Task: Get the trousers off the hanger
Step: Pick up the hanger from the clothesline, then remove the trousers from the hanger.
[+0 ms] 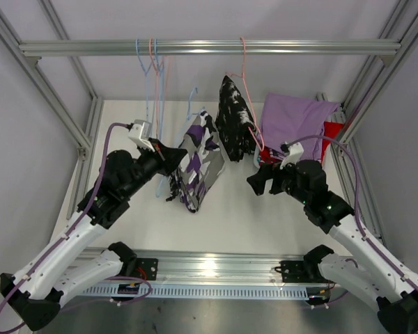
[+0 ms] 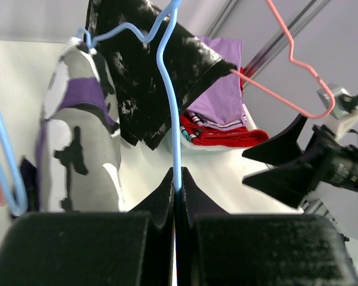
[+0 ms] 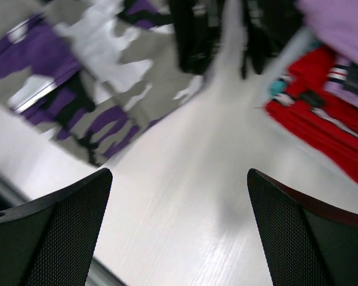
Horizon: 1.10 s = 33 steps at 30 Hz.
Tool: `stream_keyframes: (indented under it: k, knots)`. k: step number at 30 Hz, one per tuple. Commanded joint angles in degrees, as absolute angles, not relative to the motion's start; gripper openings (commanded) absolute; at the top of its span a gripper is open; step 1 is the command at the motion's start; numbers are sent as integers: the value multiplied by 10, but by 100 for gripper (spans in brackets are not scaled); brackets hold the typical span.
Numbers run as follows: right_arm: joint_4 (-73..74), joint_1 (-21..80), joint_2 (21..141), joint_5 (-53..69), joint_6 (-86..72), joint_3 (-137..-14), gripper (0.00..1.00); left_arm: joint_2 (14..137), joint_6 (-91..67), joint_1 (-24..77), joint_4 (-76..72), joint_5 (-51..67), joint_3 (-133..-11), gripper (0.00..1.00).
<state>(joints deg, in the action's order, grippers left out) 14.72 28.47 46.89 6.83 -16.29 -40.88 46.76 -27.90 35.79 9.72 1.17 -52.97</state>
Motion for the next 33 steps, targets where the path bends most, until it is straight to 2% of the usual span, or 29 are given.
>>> stream_keyframes:
  k: [1,5,6,9,17,25,33]
  knots:
    - [142,368,471,3,-137,-445,100,456,-280,366,4,18,-504,0]
    - [99,512,515,-117,-126,-452,99,465,-295,374,4,36,-497,0]
    - [85,565,527,-187,-123,-453,99,465,-299,376,4,35,-491,0]
    - [33,629,587,-261,-115,-472,99,461,-304,381,4,27,-483,0]
    - [-87,667,770,-307,-117,-558,99,446,-299,383,13,9,-477,0]
    - [-185,682,834,-316,-142,-577,99,434,-289,384,23,-5,-482,0]
    - [-184,686,878,-288,-144,-613,98,436,-285,384,27,-9,-486,0]
